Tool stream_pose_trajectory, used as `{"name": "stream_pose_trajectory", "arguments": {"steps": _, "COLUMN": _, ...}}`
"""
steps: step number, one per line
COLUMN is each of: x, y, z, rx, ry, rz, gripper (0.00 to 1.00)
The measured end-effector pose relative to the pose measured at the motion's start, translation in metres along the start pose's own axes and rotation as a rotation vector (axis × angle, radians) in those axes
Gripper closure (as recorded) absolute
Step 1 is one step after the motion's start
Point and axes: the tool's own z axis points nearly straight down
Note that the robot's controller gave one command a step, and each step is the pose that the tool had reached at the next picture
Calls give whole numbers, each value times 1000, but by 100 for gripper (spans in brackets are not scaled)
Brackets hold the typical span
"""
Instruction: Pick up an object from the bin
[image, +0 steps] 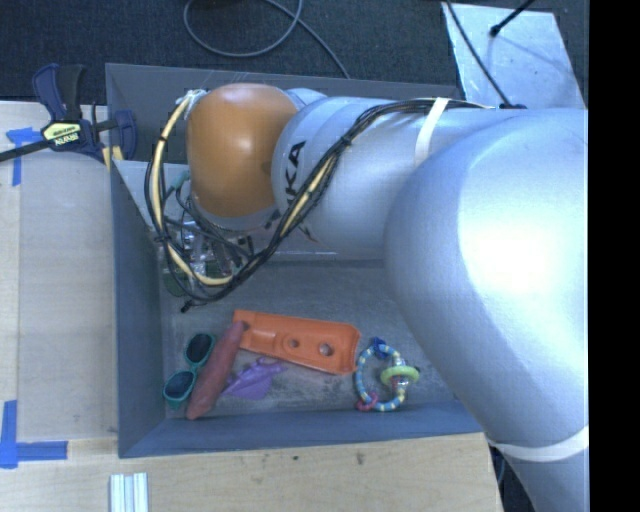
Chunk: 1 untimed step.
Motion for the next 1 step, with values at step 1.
{"name": "stream_pose_trajectory", "arguments": {"steps": 1, "x": 0, "y": 0, "z": 0, "rx": 0, "ry": 0, "rz": 0, "gripper": 100}}
